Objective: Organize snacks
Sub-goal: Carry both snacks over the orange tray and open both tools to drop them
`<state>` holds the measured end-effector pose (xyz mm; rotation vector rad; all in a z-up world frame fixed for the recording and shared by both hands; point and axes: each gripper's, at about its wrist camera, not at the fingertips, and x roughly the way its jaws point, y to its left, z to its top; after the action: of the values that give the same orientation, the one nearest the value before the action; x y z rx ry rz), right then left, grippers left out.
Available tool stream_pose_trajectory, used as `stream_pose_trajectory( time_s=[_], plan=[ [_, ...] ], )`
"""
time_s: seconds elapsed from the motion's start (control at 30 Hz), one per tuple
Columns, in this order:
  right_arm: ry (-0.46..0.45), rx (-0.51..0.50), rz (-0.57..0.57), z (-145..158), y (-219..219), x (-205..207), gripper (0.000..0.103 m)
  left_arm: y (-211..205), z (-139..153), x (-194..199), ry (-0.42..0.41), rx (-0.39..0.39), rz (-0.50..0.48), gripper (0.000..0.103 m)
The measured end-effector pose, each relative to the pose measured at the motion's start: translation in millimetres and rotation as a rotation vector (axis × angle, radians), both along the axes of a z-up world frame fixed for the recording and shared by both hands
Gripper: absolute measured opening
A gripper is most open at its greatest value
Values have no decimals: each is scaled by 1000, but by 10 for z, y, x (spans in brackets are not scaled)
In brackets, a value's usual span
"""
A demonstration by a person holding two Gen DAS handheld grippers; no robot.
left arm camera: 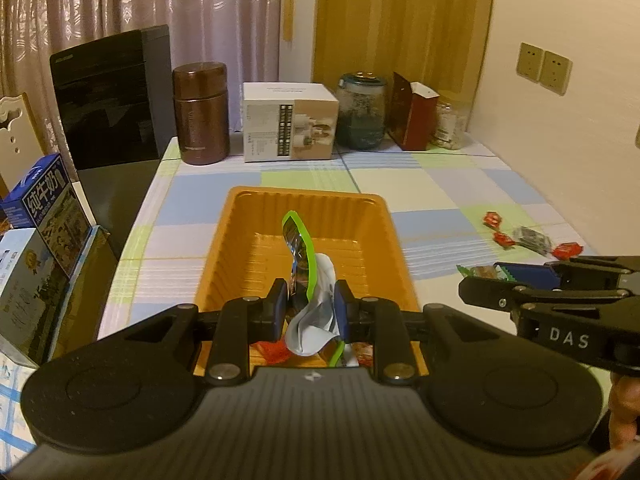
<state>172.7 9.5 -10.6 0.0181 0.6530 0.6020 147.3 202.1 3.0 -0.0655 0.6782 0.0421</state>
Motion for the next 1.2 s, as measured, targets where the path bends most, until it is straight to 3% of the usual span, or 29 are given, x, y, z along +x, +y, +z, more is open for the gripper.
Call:
stream_pose_trajectory(
  time_s=[0.57,1.13,1.2],
  plan=[
    [65,-8,9,-309,239,332,34,164,-469,469,65,-1,-8,26],
    [107,78,45,-355,344,399,34,322,-409,250,46,10,52,28],
    [108,103,55,-357,358,428,45,330,-414,240,48,8,53,28]
  ],
)
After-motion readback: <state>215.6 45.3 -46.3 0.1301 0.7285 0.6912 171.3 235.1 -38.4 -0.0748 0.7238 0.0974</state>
